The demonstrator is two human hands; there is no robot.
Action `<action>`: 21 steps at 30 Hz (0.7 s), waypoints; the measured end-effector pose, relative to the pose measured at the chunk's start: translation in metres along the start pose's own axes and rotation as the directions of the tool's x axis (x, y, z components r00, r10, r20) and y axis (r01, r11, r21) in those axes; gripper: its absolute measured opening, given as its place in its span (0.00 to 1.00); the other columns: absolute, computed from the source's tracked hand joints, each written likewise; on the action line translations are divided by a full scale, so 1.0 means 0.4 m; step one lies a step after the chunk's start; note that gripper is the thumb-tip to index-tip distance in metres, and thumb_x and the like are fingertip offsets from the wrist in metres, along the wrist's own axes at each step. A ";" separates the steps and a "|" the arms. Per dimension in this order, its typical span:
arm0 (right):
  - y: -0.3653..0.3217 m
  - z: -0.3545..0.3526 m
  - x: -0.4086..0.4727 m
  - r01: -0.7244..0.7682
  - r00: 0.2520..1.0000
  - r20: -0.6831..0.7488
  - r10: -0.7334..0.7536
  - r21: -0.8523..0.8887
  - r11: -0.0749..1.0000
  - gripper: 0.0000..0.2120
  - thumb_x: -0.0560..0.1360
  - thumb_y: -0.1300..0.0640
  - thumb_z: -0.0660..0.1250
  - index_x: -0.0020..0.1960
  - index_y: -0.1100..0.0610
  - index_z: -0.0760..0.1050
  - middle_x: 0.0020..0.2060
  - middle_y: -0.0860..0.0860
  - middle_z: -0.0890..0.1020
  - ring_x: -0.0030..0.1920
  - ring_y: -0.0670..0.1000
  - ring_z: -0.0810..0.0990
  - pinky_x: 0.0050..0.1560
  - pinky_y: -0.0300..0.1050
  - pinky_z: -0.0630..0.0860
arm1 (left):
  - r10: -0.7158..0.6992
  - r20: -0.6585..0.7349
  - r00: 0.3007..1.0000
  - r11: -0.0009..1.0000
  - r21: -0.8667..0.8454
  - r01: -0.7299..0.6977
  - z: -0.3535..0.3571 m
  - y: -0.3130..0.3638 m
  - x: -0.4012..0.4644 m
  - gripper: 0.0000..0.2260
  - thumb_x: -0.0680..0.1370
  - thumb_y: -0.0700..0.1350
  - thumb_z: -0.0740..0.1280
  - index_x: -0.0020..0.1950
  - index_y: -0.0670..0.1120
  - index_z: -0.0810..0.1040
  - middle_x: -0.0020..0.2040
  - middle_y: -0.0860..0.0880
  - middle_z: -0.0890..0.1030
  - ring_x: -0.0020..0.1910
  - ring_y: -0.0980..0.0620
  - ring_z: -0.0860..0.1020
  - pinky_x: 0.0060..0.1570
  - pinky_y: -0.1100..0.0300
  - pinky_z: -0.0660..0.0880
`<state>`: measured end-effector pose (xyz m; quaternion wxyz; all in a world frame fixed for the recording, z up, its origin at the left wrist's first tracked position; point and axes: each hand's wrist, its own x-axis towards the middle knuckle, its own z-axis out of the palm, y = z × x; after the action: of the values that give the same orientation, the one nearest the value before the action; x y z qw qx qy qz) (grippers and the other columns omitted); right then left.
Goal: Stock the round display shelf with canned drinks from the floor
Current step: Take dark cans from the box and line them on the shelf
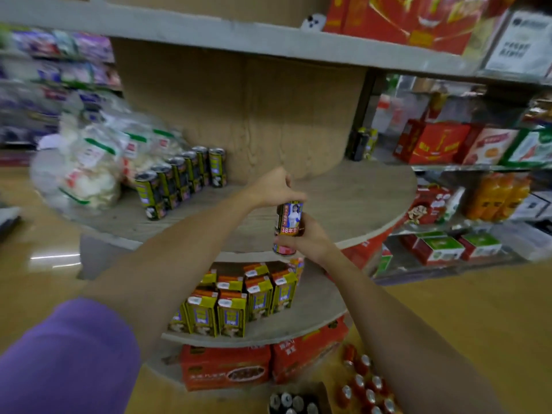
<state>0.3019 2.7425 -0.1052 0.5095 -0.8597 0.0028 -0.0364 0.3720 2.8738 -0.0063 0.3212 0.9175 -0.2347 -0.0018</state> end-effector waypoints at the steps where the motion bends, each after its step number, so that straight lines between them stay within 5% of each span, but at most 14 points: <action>1: -0.019 0.026 0.012 0.000 1.000 0.010 0.000 0.021 1.000 0.29 0.62 0.55 0.81 0.60 0.56 0.73 0.47 0.50 0.85 0.46 0.45 0.84 0.49 0.42 0.80 | -0.016 -0.013 1.000 0.999 0.030 0.016 -0.020 -0.026 0.001 0.22 0.66 0.60 0.74 0.37 0.40 0.79 0.29 0.47 0.73 0.30 0.50 0.70 0.31 0.57 0.65; 4: -0.045 0.104 0.063 0.016 0.999 0.040 -0.018 0.057 0.998 0.26 0.66 0.64 0.79 0.58 0.56 0.71 0.45 0.47 0.83 0.40 0.36 0.82 0.42 0.31 0.77 | -0.017 -0.019 1.000 0.995 0.100 0.019 -0.079 -0.114 0.003 0.28 0.61 0.68 0.70 0.35 0.41 0.79 0.30 0.44 0.79 0.32 0.47 0.77 0.33 0.54 0.72; 8: -0.088 0.215 0.137 0.012 0.999 0.052 -0.013 0.015 1.000 0.27 0.65 0.63 0.79 0.59 0.55 0.70 0.53 0.54 0.82 0.51 0.51 0.82 0.54 0.47 0.80 | 0.027 -0.029 0.999 0.990 0.136 -0.023 -0.142 -0.247 0.020 0.24 0.63 0.66 0.73 0.35 0.43 0.80 0.33 0.46 0.81 0.38 0.48 0.80 0.34 0.54 0.74; 21: -0.174 0.512 0.370 -0.072 0.997 -0.025 0.070 -0.089 0.993 0.36 0.67 0.62 0.78 0.71 0.58 0.66 0.61 0.53 0.79 0.61 0.53 0.78 0.56 0.42 0.73 | 0.098 0.051 0.994 0.974 0.200 -0.106 -0.292 -0.565 0.130 0.25 0.64 0.71 0.71 0.35 0.50 0.73 0.32 0.53 0.74 0.35 0.53 0.74 0.34 0.57 0.67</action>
<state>0.4607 2.9490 -0.1333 0.4712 -0.8807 0.0404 -0.0275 0.5334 3.0747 -0.0392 0.2210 0.9319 -0.2869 0.0197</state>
